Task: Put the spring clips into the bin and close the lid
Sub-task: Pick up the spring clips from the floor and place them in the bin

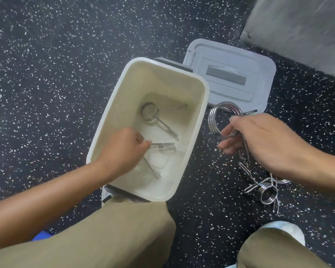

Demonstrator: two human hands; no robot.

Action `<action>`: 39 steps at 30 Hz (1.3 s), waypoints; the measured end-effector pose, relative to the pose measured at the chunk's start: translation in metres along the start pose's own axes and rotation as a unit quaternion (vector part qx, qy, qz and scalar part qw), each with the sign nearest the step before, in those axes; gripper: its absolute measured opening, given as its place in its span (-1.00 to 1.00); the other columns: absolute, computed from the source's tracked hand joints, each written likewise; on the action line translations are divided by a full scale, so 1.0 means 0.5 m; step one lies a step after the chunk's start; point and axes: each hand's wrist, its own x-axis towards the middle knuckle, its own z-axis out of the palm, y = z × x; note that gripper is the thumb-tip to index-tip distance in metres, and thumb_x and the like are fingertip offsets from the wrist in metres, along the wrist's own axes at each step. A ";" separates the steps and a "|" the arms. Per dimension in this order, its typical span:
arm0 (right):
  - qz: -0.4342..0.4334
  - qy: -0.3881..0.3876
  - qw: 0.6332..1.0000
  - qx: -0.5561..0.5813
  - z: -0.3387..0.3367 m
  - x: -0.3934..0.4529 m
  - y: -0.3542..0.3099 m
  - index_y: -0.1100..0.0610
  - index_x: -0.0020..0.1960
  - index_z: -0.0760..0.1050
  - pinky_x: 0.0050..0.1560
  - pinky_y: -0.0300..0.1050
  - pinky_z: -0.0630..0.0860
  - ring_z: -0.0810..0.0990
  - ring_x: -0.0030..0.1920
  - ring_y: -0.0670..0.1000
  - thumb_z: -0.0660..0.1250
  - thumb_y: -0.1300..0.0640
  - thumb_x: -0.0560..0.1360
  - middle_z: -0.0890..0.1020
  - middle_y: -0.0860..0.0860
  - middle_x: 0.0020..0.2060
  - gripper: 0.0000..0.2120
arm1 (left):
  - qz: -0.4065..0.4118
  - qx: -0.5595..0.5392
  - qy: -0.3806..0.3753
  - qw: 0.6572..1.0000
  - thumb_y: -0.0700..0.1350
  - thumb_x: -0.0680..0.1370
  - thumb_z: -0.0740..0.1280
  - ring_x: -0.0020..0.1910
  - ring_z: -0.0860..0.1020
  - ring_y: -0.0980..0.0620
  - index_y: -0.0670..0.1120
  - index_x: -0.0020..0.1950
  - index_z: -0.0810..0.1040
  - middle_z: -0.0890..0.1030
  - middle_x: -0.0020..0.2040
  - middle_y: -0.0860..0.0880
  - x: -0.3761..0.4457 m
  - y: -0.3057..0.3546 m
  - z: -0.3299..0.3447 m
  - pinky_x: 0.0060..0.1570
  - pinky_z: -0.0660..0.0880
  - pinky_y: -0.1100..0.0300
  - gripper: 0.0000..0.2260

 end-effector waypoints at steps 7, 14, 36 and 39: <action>-0.103 0.010 0.980 -0.170 -0.010 0.009 -0.086 0.15 -0.22 0.68 -0.15 0.09 0.63 0.70 -0.30 0.00 0.04 -0.11 0.61 0.73 -0.02 -0.34 -0.45 | 0.026 -0.018 -0.006 0.999 0.23 0.58 0.27 -0.16 0.65 0.02 0.02 -0.12 0.64 0.70 -0.19 0.07 -0.053 0.021 -0.076 -0.04 0.59 0.02 -0.67; -0.239 0.041 0.917 -0.316 0.042 0.056 -0.209 0.22 -0.43 0.40 -0.36 0.04 0.43 0.47 -0.39 0.17 0.00 -0.08 0.60 0.51 0.17 -0.48 -0.44 | 0.041 -0.058 0.007 0.997 0.25 0.56 0.19 -0.26 0.67 0.01 0.01 -0.23 0.60 0.71 -0.27 0.04 -0.093 0.009 -0.130 -0.15 0.62 -0.04 -0.61; -0.139 0.049 0.884 -0.444 0.305 0.307 -0.170 0.14 0.11 0.65 -0.15 -0.14 0.32 0.66 0.06 0.16 0.12 0.08 0.61 0.70 0.12 0.06 -0.66 | 0.037 -0.024 -0.012 0.999 0.23 0.58 0.20 -0.41 0.51 0.13 0.02 -0.24 0.55 0.65 -0.31 0.06 -0.102 -0.004 -0.148 -0.37 0.38 0.12 -0.64; -0.150 0.058 0.879 -0.449 0.304 0.305 -0.167 0.12 0.09 0.67 -0.16 -0.14 0.33 0.67 0.05 0.15 0.13 0.10 0.60 0.71 0.11 0.04 -0.67 | 0.042 -0.015 -0.016 0.999 0.24 0.58 0.20 -0.39 0.52 0.13 0.01 -0.22 0.56 0.66 -0.30 0.06 -0.101 0.001 -0.142 -0.36 0.42 0.11 -0.63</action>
